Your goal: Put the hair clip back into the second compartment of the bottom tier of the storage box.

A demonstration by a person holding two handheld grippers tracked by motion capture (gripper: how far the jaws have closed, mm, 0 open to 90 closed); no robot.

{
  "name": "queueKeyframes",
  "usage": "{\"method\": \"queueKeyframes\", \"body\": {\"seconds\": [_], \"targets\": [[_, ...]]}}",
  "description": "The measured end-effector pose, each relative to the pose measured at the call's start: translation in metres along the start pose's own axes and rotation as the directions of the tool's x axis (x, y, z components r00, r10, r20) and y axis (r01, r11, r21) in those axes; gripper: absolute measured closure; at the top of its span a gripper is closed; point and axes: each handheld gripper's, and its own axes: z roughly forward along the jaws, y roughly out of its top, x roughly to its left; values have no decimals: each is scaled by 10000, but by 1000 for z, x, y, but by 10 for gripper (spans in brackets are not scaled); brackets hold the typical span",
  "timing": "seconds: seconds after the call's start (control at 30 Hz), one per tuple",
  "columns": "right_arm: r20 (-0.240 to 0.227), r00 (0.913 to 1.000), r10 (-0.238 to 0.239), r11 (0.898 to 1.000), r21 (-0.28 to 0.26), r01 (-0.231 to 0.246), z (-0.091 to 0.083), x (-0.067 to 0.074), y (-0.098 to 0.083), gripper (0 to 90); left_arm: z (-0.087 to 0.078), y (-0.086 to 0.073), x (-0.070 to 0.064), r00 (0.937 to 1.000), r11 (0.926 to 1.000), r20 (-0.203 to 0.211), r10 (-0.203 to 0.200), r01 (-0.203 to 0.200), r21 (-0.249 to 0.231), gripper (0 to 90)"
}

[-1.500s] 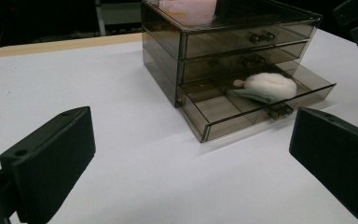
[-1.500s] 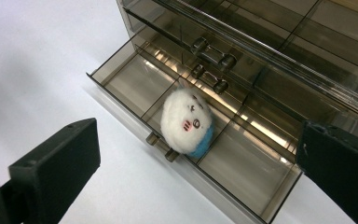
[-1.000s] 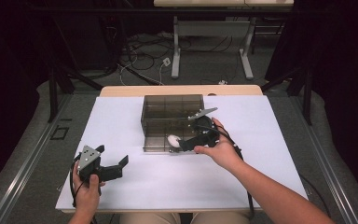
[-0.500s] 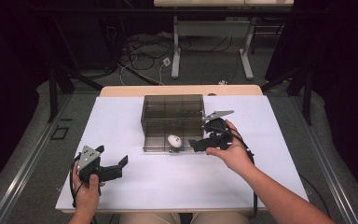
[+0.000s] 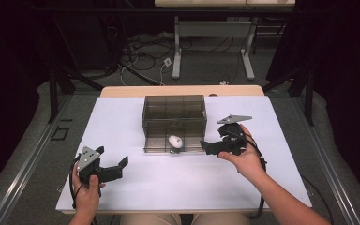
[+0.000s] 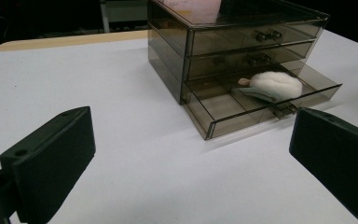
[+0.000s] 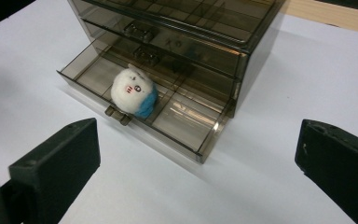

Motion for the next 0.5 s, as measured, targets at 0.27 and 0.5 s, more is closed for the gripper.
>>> {"method": "queueKeyframes", "body": {"seconds": [0.27,0.5], "targets": [[388,9987,333,9990,-302,-321,-10,-14,-17,0,0,0,0,10000,10000,-13,-14,14,17,4],[929,9917,890,9946,-607,-836,-17,-32,-37,0,1,-1,1,10000,10000,-5,-88,88,24,4]]}}
